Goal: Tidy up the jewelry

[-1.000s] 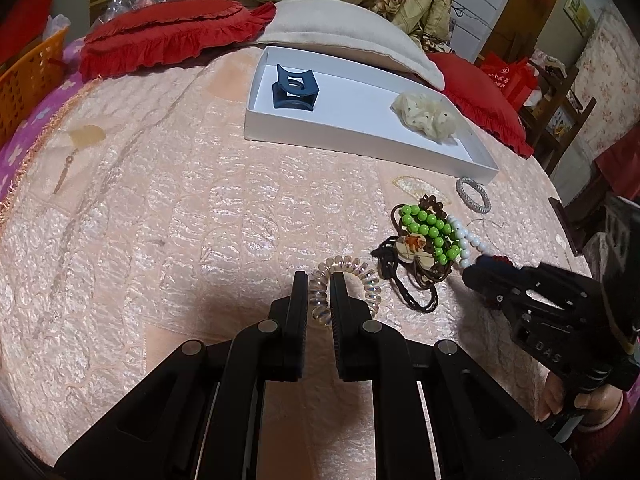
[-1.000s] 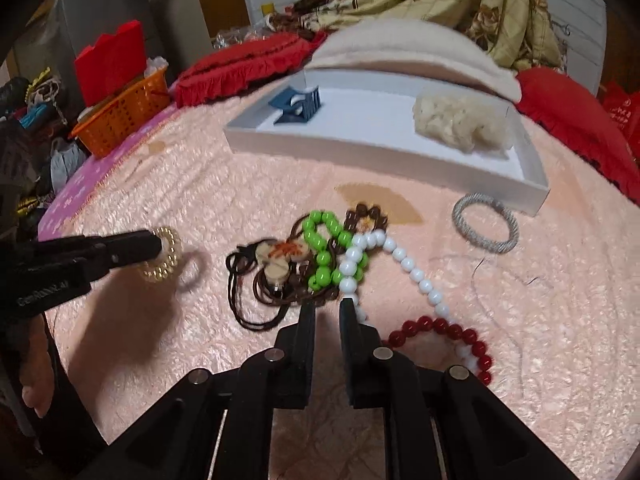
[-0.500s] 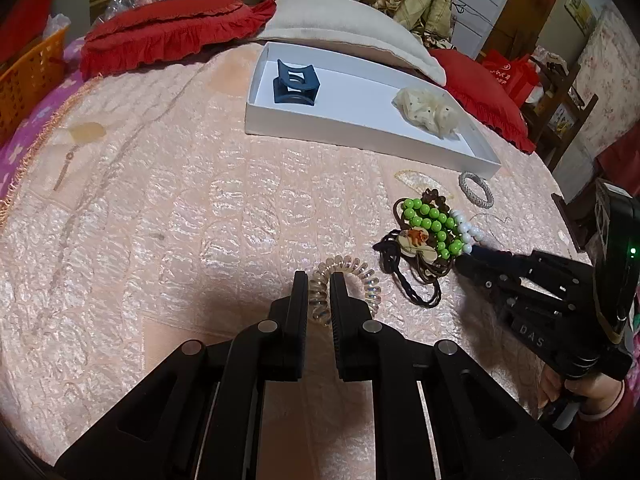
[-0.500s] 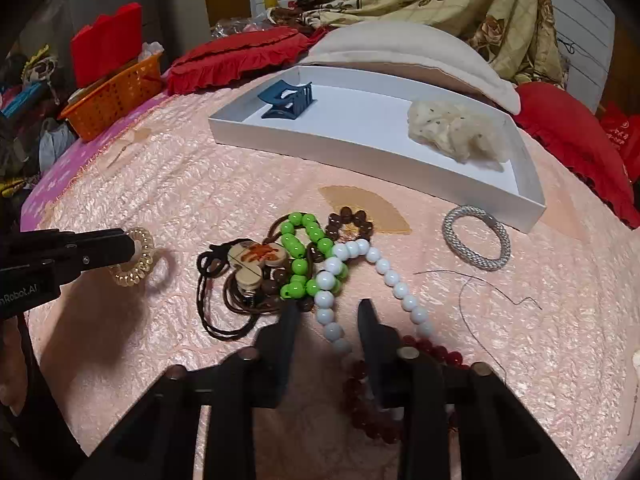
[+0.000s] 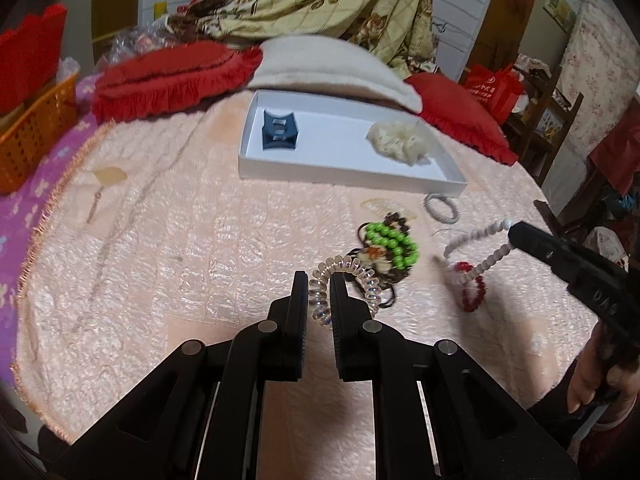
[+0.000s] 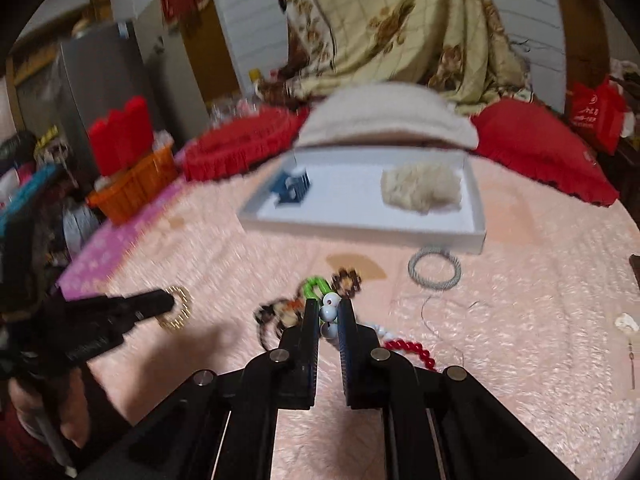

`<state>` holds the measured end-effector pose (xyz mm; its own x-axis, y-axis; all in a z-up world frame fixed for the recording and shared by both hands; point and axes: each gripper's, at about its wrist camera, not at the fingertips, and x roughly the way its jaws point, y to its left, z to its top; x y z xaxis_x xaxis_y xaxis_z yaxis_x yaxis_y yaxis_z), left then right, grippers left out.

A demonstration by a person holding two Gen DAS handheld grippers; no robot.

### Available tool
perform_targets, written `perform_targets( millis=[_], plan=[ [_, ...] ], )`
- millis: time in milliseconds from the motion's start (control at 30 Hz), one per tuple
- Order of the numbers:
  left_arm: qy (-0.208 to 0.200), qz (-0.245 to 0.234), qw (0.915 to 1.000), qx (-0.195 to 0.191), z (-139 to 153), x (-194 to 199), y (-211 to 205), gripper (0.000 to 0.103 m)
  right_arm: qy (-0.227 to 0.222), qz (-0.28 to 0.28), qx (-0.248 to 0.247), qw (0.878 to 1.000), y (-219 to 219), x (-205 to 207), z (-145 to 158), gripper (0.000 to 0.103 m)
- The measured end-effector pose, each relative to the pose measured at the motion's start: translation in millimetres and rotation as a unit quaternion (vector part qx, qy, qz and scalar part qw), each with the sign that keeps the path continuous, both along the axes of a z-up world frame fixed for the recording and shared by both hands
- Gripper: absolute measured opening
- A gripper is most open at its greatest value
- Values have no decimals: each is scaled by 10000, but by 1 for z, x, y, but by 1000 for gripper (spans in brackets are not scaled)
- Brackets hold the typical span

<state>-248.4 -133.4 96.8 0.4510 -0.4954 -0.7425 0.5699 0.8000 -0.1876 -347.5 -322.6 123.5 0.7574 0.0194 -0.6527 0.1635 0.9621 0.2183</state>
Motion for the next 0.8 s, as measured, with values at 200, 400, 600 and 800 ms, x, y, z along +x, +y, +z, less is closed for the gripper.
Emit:
perform_targets(
  millis=[200,400,600,800],
  plan=[
    [-296,-32,9995,-53,28,-24,6,10,-411,90,70,9991,14,-22,34,9],
    [-730,13,9971,197,46,-46,8,10,-611,186,-23,9980,30,-36,54,9],
    [-1067,79,9933,448,56,-59,11,10,-692,151,-80,9975,35,-45,64,9],
    [-1138,185,9910,684,57,-58,12,10,-685,151,-137,9974,34,-46,67,9]
  ],
)
